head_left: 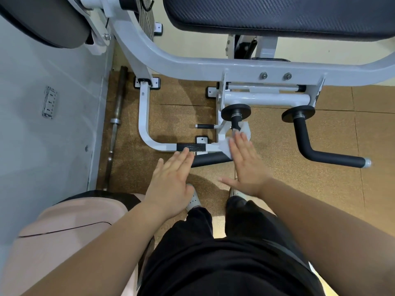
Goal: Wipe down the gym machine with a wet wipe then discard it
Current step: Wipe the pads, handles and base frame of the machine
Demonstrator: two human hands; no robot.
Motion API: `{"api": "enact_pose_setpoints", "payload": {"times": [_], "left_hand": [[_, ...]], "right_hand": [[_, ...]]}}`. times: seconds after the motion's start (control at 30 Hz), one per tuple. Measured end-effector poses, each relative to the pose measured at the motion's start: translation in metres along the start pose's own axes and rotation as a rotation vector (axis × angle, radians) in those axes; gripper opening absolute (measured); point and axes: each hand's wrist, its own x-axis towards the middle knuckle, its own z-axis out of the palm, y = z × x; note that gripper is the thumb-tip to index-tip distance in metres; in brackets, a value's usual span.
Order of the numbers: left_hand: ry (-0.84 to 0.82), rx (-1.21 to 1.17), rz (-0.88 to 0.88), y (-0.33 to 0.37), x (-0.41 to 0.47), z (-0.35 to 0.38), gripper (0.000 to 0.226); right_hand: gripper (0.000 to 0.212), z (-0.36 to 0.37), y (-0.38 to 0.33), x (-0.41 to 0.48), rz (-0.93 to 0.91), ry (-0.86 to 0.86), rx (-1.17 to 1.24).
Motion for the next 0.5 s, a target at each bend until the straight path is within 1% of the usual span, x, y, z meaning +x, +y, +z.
{"api": "enact_pose_setpoints", "payload": {"times": [0.07,0.13,0.2,0.4,0.5], "left_hand": [[-0.08,0.05,0.012,0.006,0.007,0.002,0.085],[-0.187,0.106,0.009,0.012,0.013,0.001,0.091],[-0.258,0.134,-0.001,0.013,0.019,-0.004,0.095],[-0.297,0.1,-0.005,0.008,0.02,-0.008,0.1],[-0.298,0.101,-0.013,0.009,0.02,-0.004,0.101]], "right_hand": [[0.122,-0.017,0.011,0.025,0.031,-0.024,0.046],[0.132,-0.031,0.018,0.044,0.035,-0.059,0.037],[0.133,-0.038,0.019,0.05,0.041,-0.074,0.035],[0.132,-0.014,-0.008,0.011,0.088,-0.005,0.179],[0.133,-0.007,-0.012,-0.003,0.097,-0.022,0.221]]}}
